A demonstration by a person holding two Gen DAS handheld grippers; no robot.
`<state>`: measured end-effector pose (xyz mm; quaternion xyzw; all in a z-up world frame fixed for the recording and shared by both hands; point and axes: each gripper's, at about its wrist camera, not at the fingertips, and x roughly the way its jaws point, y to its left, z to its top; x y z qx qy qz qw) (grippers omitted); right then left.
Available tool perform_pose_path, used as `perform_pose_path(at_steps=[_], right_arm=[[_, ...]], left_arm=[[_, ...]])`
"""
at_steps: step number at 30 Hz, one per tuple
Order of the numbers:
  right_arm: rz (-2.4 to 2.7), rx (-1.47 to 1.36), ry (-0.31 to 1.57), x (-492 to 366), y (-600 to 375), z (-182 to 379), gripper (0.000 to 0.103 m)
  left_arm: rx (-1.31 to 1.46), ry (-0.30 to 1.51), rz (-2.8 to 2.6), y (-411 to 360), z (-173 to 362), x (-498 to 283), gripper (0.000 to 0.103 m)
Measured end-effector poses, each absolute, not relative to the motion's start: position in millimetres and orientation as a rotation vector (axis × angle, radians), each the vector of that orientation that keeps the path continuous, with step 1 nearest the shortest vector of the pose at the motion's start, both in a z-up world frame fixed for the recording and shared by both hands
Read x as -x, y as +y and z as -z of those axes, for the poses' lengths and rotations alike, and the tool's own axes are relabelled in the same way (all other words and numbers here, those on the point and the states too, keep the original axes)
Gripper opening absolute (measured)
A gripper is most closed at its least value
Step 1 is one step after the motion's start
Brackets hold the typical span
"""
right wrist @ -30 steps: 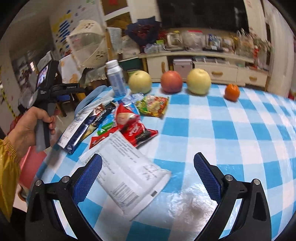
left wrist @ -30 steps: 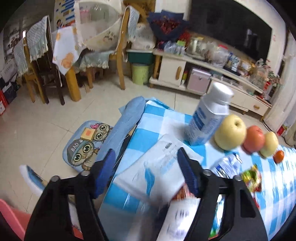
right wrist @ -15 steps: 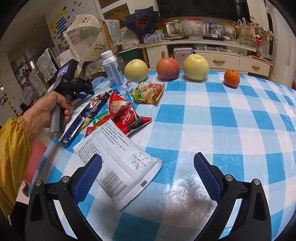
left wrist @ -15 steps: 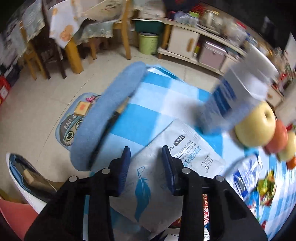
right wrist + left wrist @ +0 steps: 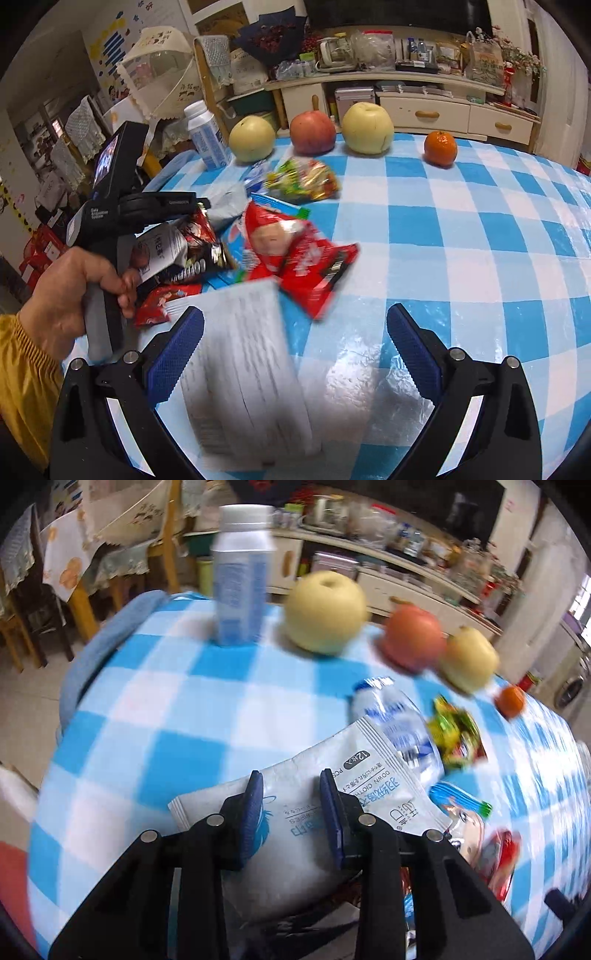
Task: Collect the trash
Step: 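Grasp another white milk carton with the left tool while the right tool grasps the white paper packet, then lift the carton with the left tool while the right tool lifts the paper packet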
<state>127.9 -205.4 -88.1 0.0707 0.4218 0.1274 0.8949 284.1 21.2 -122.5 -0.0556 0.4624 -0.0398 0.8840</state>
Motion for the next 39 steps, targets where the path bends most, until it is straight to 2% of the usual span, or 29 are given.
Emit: perform_pose_path(at_steps=[6,11,17,21,22,25,39], right_arm=[[-0.301,-0.135,0.921,-119,-208,95,0.098],[-0.322,-0.136,0.982,-112,-212,107,0.098],[-0.336,-0.218,1.068,-101,-212,122,0.098],[-0.327,-0.176,1.075,-92,-201,123,0.098],[-0.323,-0.164,1.074,-91,-198,123,0.098],[-0.307,-0.102,1.061,-85,-186,125,0.098],[-0.289,0.108,1.029,-79,-159,133,0.098]], left_arm=[[0.106,0.949,0.213,10,114,-260,0.036],[-0.062,0.870,0.325,21,86,-220,0.060],[-0.298,0.853,0.455,37,76,-179,0.073],[-0.356,0.928,0.503,40,91,-170,0.073],[-0.380,0.937,0.505,38,96,-168,0.078],[-0.406,0.921,0.503,34,101,-164,0.082],[-0.435,0.969,0.549,8,113,-136,0.083]])
